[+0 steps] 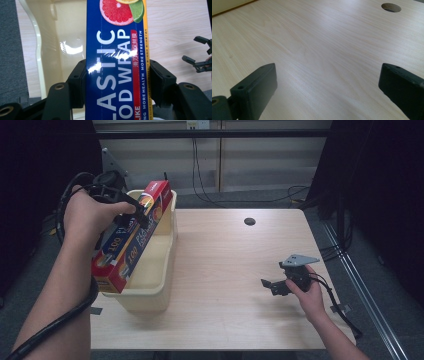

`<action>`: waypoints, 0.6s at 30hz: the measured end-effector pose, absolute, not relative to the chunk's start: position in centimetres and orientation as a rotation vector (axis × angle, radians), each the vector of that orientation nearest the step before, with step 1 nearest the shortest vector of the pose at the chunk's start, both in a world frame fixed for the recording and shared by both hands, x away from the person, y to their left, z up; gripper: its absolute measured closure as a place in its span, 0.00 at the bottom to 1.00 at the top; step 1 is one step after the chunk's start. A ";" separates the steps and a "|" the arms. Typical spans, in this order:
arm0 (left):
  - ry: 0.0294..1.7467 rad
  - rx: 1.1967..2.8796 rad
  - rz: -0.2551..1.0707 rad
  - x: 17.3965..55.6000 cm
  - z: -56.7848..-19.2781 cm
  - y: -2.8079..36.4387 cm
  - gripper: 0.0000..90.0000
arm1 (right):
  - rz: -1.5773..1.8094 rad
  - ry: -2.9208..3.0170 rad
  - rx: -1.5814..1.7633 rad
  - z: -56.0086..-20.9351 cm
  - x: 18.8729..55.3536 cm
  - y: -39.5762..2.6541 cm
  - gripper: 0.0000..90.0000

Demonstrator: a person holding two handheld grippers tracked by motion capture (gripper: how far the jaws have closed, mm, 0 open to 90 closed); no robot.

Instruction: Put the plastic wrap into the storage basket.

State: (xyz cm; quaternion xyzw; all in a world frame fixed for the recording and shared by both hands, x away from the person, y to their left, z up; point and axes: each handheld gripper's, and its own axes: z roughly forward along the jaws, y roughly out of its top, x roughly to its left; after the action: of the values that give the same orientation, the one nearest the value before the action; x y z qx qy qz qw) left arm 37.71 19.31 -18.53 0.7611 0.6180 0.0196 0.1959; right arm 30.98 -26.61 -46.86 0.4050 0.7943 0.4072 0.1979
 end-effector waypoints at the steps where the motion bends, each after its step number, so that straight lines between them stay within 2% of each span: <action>1: 1.739 2.125 0.058 37.6 -18.6 19.4 0.46 | 1.141 2.221 1.136 -46.9 31.0 -26.6 0.02; 18: 1.812 2.102 0.058 37.6 -21.1 20.6 0.46 | 1.152 2.225 1.137 -46.9 30.9 -26.6 0.02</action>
State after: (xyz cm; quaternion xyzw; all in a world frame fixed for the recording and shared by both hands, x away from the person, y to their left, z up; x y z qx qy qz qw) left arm 37.60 20.56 -21.07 0.7446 0.6419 0.0206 0.1821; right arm 30.91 -26.62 -46.93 0.4054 0.7933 0.4109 0.1938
